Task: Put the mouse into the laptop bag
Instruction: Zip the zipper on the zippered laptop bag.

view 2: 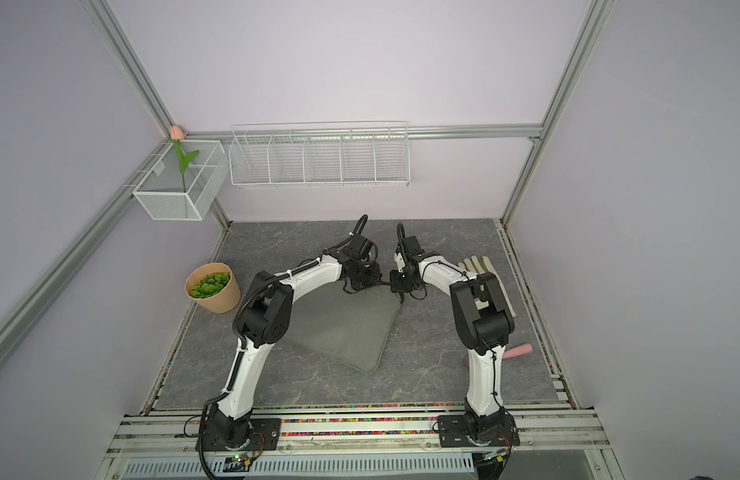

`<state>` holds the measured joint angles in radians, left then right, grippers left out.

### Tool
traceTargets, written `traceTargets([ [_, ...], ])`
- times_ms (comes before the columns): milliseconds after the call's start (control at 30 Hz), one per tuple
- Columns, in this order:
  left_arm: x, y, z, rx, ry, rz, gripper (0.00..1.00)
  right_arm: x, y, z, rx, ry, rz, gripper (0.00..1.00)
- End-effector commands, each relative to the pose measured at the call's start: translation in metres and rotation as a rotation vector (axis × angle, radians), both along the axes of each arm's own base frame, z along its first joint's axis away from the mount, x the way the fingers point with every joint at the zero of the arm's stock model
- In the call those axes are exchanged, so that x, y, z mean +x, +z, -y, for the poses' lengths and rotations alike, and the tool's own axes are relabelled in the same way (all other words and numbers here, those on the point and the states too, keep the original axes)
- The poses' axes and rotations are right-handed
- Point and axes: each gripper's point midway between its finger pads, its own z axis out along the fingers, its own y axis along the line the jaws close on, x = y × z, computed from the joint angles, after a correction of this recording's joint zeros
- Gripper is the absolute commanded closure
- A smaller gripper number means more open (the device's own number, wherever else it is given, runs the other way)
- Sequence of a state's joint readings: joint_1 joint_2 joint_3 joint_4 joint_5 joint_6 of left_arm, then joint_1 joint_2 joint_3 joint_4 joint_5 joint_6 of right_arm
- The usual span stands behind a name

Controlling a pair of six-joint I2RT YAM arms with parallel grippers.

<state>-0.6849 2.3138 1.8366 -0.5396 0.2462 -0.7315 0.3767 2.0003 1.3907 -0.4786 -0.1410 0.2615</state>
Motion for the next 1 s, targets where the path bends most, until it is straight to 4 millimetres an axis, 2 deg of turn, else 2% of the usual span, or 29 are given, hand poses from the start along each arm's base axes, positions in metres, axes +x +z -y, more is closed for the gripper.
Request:
traceTargets([
  [0,-0.007,-0.032,-0.011,0.079,0.015,-0.052,1.00,0.001,0.013,0.017,0.020,-0.042,0.027,0.93],
  [100,-0.010,-0.051,-0.020,0.123,0.017,-0.068,1.00,-0.004,0.016,0.031,0.050,-0.086,0.030,0.93],
  [333,-0.014,-0.092,-0.036,0.180,0.033,-0.114,1.00,-0.032,0.016,0.052,0.025,-0.131,0.024,0.93],
  [433,-0.008,-0.092,-0.043,0.196,0.050,-0.099,1.00,-0.042,0.020,0.063,-0.006,-0.151,0.029,0.93],
  [567,-0.005,-0.091,-0.048,0.189,0.063,-0.103,1.00,-0.062,0.023,0.069,0.001,-0.165,0.018,0.93],
  [767,-0.003,-0.093,-0.044,0.170,0.067,-0.104,1.00,-0.097,0.012,0.063,0.044,-0.163,-0.025,0.93],
  [833,-0.002,-0.092,-0.043,0.164,0.069,-0.102,1.00,-0.111,0.003,0.056,0.046,-0.148,-0.052,0.93],
  [967,-0.002,-0.092,-0.042,0.159,0.070,-0.102,1.00,-0.123,-0.001,0.032,0.062,-0.106,-0.065,0.93],
])
